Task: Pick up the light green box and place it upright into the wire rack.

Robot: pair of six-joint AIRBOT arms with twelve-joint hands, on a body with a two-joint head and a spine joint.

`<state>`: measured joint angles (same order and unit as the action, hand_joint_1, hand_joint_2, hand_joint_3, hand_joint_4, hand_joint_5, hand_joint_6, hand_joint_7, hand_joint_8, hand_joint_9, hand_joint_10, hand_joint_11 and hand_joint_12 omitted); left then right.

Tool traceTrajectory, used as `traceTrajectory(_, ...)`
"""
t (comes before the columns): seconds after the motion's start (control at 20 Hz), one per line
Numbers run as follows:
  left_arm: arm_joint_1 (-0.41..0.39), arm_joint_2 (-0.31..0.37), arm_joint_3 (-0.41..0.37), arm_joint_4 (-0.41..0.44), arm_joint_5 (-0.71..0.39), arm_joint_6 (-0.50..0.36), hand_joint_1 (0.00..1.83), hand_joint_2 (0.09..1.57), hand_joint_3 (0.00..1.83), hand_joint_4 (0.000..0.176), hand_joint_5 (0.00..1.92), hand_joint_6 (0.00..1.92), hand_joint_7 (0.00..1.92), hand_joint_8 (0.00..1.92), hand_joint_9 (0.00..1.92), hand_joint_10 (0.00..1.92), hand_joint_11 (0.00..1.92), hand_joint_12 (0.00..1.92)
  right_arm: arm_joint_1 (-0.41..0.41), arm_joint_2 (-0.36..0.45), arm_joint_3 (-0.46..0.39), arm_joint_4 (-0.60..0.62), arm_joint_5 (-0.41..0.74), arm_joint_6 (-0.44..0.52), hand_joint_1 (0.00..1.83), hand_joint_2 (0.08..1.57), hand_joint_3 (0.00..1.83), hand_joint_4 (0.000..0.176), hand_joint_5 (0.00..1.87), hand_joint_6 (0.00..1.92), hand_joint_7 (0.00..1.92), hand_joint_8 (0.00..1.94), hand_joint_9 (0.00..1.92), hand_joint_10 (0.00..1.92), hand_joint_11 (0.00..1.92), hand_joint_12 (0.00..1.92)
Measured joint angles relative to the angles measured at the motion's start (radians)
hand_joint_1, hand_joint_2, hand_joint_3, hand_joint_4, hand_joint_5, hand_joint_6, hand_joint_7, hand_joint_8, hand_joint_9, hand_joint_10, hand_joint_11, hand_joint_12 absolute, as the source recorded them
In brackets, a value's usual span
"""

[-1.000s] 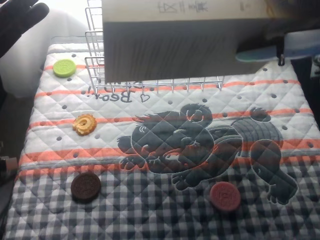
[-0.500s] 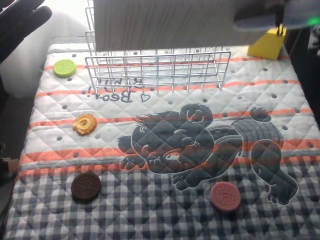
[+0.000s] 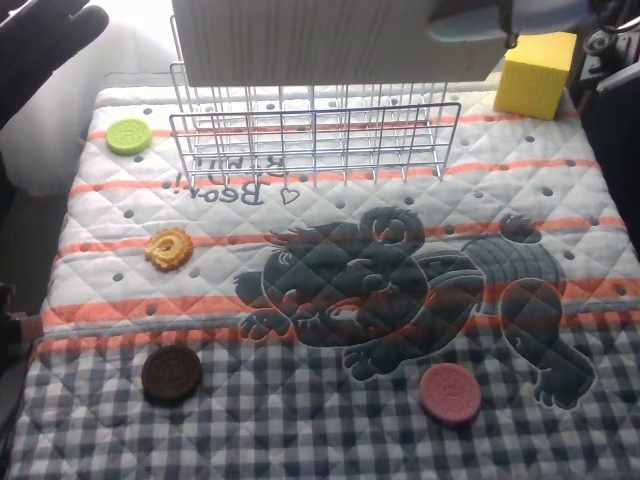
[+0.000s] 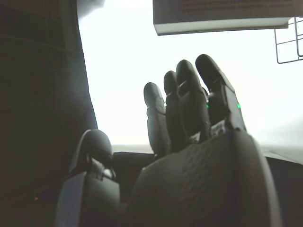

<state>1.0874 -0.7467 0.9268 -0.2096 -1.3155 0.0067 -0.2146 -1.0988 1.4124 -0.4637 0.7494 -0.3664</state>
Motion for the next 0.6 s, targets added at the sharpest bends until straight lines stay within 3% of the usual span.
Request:
traceTrajectory(0.15, -0.002, -0.004, 0.000, -0.003, -0.002, 0.000, 0.37, 1.13, 0.00, 0.036, 0.54, 0.00, 0.39, 0.00, 0.39, 0.00, 0.01, 0.78, 0.000, -0.032, 0.014, -0.011, -0.037, 0.000, 1.12, 1.19, 0.00, 0.000, 0.85, 1.17, 1.46, 0.01, 1.57, 0.00, 1.43, 0.39)
traceTrajectory(0.5, -0.009, -0.011, 0.001, 0.003, 0.006, 0.000, 0.40, 1.13, 0.00, 0.037, 0.55, 0.00, 0.39, 0.00, 0.39, 0.00, 0.01, 0.79, 0.000, -0.056, 0.038, -0.008, -0.068, 0.003, 1.12, 1.19, 0.00, 0.000, 0.84, 1.18, 1.42, 0.00, 1.56, 0.00, 1.41, 0.38)
traceTrajectory(0.55, -0.009, -0.011, 0.001, 0.003, 0.006, 0.000, 0.38, 1.13, 0.00, 0.045, 0.54, 0.00, 0.39, 0.00, 0.39, 0.00, 0.01, 0.80, 0.000, -0.057, 0.038, -0.008, -0.069, 0.003, 1.12, 1.19, 0.00, 0.000, 0.84, 1.18, 1.42, 0.00, 1.57, 0.01, 1.42, 0.38)
traceTrajectory(0.6, -0.009, -0.011, 0.001, 0.003, 0.006, 0.000, 0.36, 1.13, 0.00, 0.037, 0.56, 0.01, 0.41, 0.01, 0.40, 0.01, 0.03, 0.81, 0.000, -0.059, 0.038, -0.007, -0.070, 0.003, 1.12, 1.20, 0.00, 0.000, 0.83, 1.20, 1.42, 0.00, 1.57, 0.01, 1.42, 0.39)
